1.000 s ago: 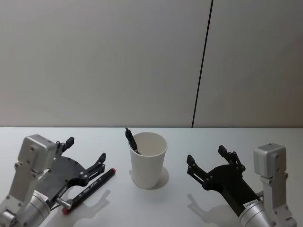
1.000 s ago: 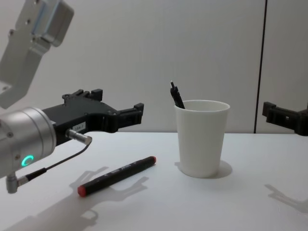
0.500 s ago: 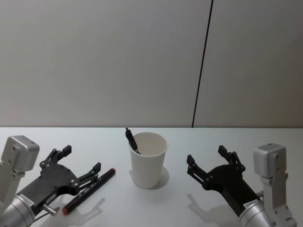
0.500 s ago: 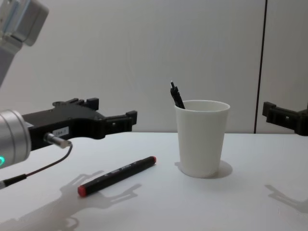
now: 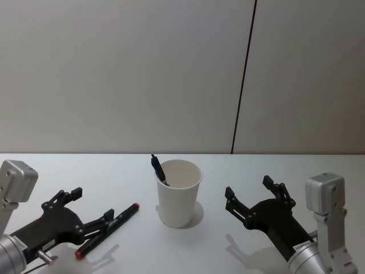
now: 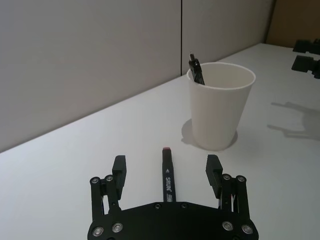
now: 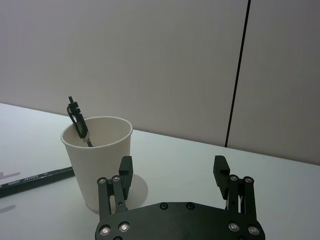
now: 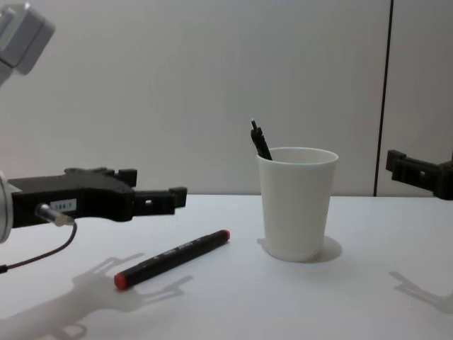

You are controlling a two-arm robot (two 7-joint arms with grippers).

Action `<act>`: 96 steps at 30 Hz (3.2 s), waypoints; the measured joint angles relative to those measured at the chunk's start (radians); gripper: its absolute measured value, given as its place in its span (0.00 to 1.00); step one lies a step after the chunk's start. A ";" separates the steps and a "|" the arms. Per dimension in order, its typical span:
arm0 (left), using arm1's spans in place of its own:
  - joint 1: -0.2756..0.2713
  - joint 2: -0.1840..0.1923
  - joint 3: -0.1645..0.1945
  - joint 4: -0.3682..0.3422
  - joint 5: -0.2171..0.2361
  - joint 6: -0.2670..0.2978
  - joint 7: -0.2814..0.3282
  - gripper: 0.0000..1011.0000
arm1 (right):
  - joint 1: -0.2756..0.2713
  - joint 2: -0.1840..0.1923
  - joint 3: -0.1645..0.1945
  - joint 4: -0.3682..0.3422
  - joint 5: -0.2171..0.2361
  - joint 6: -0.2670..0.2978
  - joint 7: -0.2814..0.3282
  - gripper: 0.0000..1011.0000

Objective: Place the pen into the pen holder.

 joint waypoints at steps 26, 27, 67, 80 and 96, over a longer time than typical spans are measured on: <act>-0.088 0.040 0.058 0.074 -0.038 0.191 -0.059 0.99 | 0.000 0.000 0.000 0.000 0.000 0.000 0.000 0.99; -0.089 0.040 0.059 0.074 -0.038 0.195 -0.057 0.99 | 0.000 0.000 0.000 0.000 0.000 0.000 0.000 0.99; -0.096 0.037 0.098 0.078 -0.047 0.287 -0.015 0.99 | 0.000 0.000 0.000 0.000 0.000 0.000 0.000 0.99; -0.096 0.037 0.097 0.079 -0.048 0.294 -0.010 0.91 | 0.000 0.000 0.000 0.000 0.000 0.000 0.000 0.99; -0.096 0.037 0.100 0.077 -0.045 0.297 -0.007 0.82 | 0.000 0.000 0.000 0.000 0.000 0.000 0.000 0.99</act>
